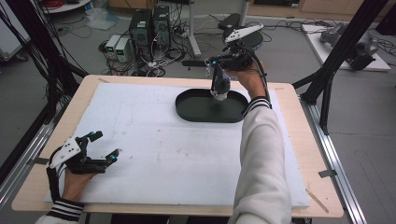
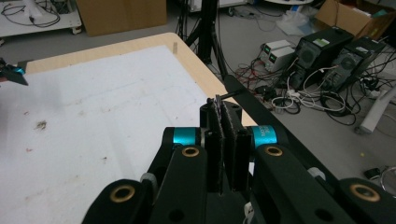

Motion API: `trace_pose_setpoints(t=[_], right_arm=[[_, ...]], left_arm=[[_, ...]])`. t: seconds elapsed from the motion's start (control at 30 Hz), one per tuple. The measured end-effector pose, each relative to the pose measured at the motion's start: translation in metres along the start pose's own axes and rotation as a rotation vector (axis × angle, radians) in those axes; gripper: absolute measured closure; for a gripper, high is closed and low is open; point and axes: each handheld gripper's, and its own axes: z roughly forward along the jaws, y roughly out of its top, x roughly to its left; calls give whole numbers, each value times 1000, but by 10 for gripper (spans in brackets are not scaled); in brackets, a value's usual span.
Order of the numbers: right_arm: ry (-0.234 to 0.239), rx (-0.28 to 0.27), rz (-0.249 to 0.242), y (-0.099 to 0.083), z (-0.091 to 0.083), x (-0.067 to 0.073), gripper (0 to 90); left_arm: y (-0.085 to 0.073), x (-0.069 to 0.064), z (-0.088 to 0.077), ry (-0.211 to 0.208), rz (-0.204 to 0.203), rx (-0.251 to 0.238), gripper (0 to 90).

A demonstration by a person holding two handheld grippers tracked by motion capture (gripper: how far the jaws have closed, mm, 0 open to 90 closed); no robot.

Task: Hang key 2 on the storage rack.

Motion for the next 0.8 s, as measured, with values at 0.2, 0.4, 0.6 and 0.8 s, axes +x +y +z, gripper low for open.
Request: trace_pose_setpoints(t=[0.2, 0.4, 0.6, 0.8], right_arm=[[3, 28, 13, -4, 6, -3, 883], [10, 45, 16, -5, 12, -3, 883], [19, 74, 14, -7, 21, -3, 883], [17, 106, 23, -11, 27, -7, 883]], left_arm=[[0, 0, 0, -2, -2, 2, 17], [0, 0, 0, -1, 0, 0, 17], [0, 0, 0, -3, -1, 2, 17], [0, 0, 0, -2, -2, 1, 17]])
